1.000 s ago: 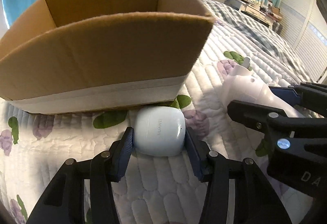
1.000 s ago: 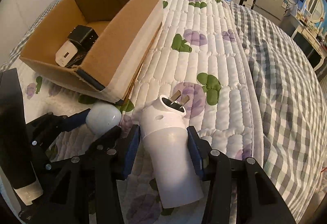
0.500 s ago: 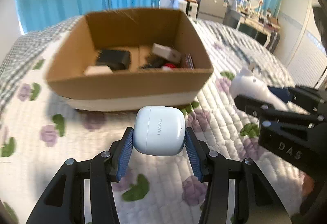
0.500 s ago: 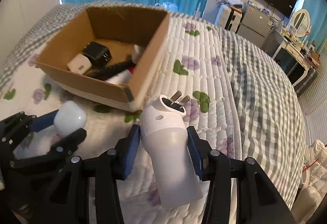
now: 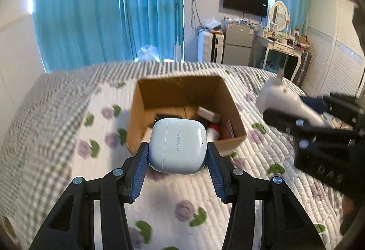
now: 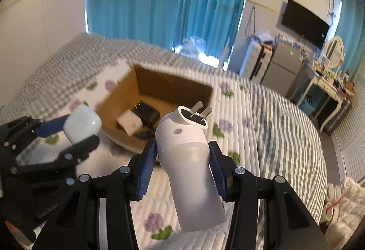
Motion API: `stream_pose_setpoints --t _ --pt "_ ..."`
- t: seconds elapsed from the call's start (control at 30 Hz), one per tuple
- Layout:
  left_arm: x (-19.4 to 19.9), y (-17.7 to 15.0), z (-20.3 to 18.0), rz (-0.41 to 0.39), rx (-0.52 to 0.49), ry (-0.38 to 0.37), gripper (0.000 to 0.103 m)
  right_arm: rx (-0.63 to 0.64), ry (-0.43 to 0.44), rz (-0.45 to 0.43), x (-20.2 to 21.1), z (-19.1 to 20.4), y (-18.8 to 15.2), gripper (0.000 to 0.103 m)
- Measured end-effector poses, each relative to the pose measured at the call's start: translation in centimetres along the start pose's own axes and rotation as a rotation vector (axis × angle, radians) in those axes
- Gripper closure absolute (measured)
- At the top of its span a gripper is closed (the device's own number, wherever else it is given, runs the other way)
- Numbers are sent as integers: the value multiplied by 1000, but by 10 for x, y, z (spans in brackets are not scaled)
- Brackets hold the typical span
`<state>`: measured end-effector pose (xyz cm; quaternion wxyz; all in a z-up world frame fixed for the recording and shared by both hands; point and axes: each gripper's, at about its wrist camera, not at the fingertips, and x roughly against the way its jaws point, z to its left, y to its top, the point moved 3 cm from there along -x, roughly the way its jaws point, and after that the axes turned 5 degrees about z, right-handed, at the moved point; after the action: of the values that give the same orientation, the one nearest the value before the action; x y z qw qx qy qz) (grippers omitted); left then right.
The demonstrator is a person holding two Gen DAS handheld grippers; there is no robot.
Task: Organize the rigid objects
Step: 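Lower both items into the box and open both tools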
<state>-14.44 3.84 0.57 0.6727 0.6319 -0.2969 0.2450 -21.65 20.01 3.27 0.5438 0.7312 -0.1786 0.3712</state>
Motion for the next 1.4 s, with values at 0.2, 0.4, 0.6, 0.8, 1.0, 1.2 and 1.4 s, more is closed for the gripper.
stream_pose_setpoints --t 0.2,0.4,0.6,0.8,1.0,1.2,1.4 --pt "-4 32 15 -45 -37 27 52 -7 40 -87 6 9 50 57" --pt "-44 65 24 -65 -58 58 52 -36 73 -108 -27 5 89 57" --pt "-115 81 25 1 -86 50 52 -62 93 -83 -85 -9 104 57" --pt "-181 84 25 102 -70 73 52 -46 82 -17 -146 -23 101 57" --pt "-200 78 17 131 -115 74 52 -39 85 27 -176 -38 87 57" --pt "-197 81 21 144 -86 80 37 -41 92 43 -181 -39 80 57" --pt "-171 77 42 109 -30 19 37 -66 85 53 -173 -31 74 57"
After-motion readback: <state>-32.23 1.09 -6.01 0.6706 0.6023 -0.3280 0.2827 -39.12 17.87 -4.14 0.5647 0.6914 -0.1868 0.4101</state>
